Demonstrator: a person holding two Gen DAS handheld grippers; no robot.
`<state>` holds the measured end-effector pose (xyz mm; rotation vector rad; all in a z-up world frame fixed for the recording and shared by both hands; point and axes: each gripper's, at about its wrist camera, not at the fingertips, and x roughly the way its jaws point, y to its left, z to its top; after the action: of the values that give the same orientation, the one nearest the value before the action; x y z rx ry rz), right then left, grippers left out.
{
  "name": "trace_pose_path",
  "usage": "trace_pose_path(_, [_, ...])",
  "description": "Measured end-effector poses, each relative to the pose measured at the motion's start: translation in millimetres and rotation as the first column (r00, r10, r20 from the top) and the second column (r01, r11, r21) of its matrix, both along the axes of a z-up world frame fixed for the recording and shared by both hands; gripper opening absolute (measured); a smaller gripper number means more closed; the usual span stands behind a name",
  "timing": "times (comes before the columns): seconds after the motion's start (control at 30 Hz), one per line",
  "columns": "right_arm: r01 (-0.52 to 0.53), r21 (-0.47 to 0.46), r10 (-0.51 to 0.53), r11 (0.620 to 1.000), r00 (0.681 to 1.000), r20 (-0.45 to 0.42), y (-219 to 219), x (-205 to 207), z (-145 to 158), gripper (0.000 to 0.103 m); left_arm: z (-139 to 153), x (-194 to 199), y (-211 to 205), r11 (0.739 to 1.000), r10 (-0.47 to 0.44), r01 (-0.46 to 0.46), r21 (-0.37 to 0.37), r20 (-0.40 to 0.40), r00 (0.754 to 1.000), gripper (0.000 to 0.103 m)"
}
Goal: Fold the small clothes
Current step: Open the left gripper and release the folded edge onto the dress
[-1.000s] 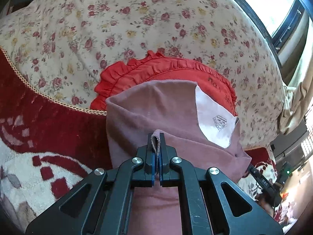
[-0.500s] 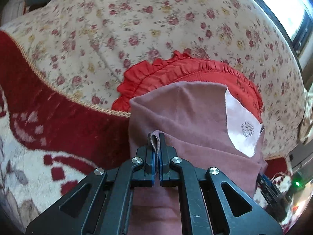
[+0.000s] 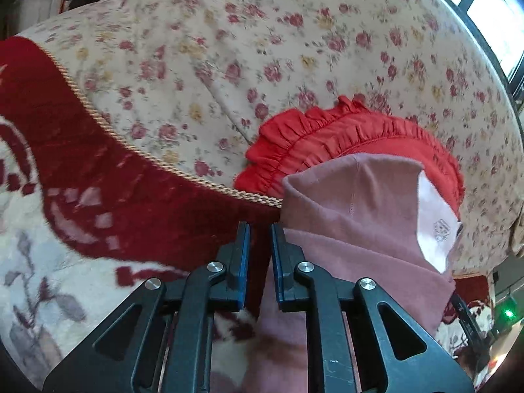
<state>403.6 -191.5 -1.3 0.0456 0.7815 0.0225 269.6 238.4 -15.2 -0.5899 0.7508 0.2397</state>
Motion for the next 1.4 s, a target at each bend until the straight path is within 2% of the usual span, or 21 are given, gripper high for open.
trace_pose_path(0.1, [-0.092, -0.009, 0.093, 0.996, 0.994, 0.059, 13.7, -28.5, 25.4, 0.053, 11.8, -13.7, -19.5, 0.997, -0.081, 0.080, 0.021, 0.039, 0.996, 0.010])
trace_pose_path(0.2, [-0.272, 0.043, 0.270, 0.961, 0.961, 0.056, 33.1, -49.8, 34.5, 0.052, 16.8, -17.5, -49.8, 0.980, -0.193, 0.189, 0.059, 0.068, 0.979, 0.011])
trace_pose_path(0.27, [-0.364, 0.047, 0.362, 0.930, 0.931, 0.054, 44.6, -60.4, 30.7, 0.052, 6.7, -5.2, -61.9, 0.971, -0.231, 0.230, 0.064, 0.019, 0.973, 0.011])
trace_pose_path(0.3, [-0.394, 0.044, 0.392, 0.918, 0.919, 0.042, 48.1, -61.4, 25.2, 0.052, -3.6, 2.7, -63.6, 0.969, -0.242, 0.243, 0.037, -0.019, 0.970, 0.011])
trace_pose_path(0.4, [-0.385, 0.049, 0.388, 0.922, 0.915, -0.110, 52.7, -43.4, -17.6, 0.046, -20.9, 14.3, -62.3, 0.973, -0.230, 0.229, -0.021, -0.056, 0.972, 0.011])
trace_pose_path(0.47, [-0.354, 0.062, 0.359, 0.933, 0.925, -0.128, 41.6, -31.1, -30.9, 0.047, -13.8, 15.9, -66.2, 0.974, -0.227, 0.228, 0.019, -0.047, 0.973, 0.011])
trace_pose_path(0.5, [-0.342, 0.095, 0.352, 0.935, 0.926, -0.135, 36.4, -27.0, -32.3, 0.047, -10.6, 16.3, -69.0, 0.972, -0.230, 0.232, 0.043, -0.041, 0.972, 0.011])
trace_pose_path(0.53, [-0.302, 0.077, 0.311, 0.950, 0.940, -0.141, 31.5, -22.1, -31.2, 0.046, -9.3, 16.7, -70.9, 0.970, -0.232, 0.234, 0.058, -0.040, 0.972, 0.011])
trace_pose_path(0.6, [-0.186, -0.025, 0.180, 0.982, 0.970, -0.165, 19.1, -15.7, -33.2, 0.046, -11.8, 18.7, -71.7, 0.970, -0.239, 0.241, 0.046, -0.045, 0.970, 0.011])
trace_pose_path(0.7, [-0.153, 0.045, 0.159, 0.987, 0.970, -0.186, 2.0, -16.5, -37.1, 0.046, -13.9, 19.0, -66.5, 0.973, -0.230, 0.230, -0.002, -0.038, 0.972, 0.011])
trace_pose_path(0.77, [-0.148, -0.043, 0.139, 0.988, 0.976, -0.168, 4.0, -21.0, -30.6, 0.046, -12.9, 17.1, -63.0, 0.975, -0.224, 0.223, -0.021, -0.038, 0.974, 0.011])
trace_pose_path(0.83, [-0.082, -0.082, 0.063, 0.993, 0.975, -0.213, -7.8, -19.5, -37.0, 0.036, -12.2, 15.5, -61.8, 0.975, -0.222, 0.221, -0.026, -0.040, 0.974, 0.011])
trace_pose_path(0.9, [-0.034, -0.086, 0.013, 0.996, 0.971, -0.239, -21.7, -19.3, -43.0, 0.036, -11.7, 15.0, -61.8, 0.975, -0.222, 0.221, -0.031, -0.036, 0.974, 0.011])
trace_pose_path(0.97, [-0.029, -0.022, 0.023, 0.999, 0.976, -0.214, -30.7, -24.8, -35.0, 0.036, -10.8, 14.8, -63.8, 0.974, -0.225, 0.224, -0.028, -0.035, 0.974, 0.011])
trace_pose_path(1.03, [-0.040, -0.015, 0.038, 0.999, 0.989, -0.144, -24.1, -32.1, -14.0, 0.036, -9.8, 14.6, -66.7, 0.973, -0.231, 0.231, -0.022, -0.035, 0.972, 0.011])
trace_pose_path(1.1, [-0.102, 0.030, 0.104, 0.994, 0.992, -0.072, -11.7, -38.0, 5.1, 0.036, -8.8, 15.4, -68.7, 0.971, -0.238, 0.237, -0.015, -0.032, 0.971, 0.011])
trace_pose_path(1.13, [-0.175, 0.053, 0.176, 0.983, 0.984, -0.018, 5.3, -41.1, 16.3, 0.036, -9.4, 15.9, -69.0, 0.971, -0.237, 0.237, -0.013, -0.035, 0.971, 0.011])
trace_pose_path(1.23, [-0.315, 0.023, 0.312, 0.949, 0.946, 0.090, 50.1, -45.4, 26.8, 0.036, -13.3, 18.7, -68.6, 0.972, -0.236, 0.235, -0.027, -0.039, 0.971, 0.020])
trace_pose_path(1.3, [-0.347, 0.021, 0.345, 0.937, 0.935, 0.086, 66.9, -33.4, 16.7, 0.036, -14.7, 20.6, -70.5, 0.970, -0.242, 0.242, -0.019, -0.042, 0.969, 0.022])
trace_pose_path(1.37, [-0.305, 0.029, 0.304, 0.952, 0.952, 0.020, 68.2, -13.8, -7.0, 0.037, -15.4, 22.2, -73.6, 0.968, -0.252, 0.252, -0.004, -0.046, 0.967, 0.028])
trace_pose_path(1.4, [-0.295, 0.074, 0.295, 0.953, 0.955, 0.007, 64.0, -9.1, -15.0, 0.040, -16.4, 23.7, -75.4, 0.966, -0.260, 0.260, 0.001, -0.048, 0.965, 0.030])
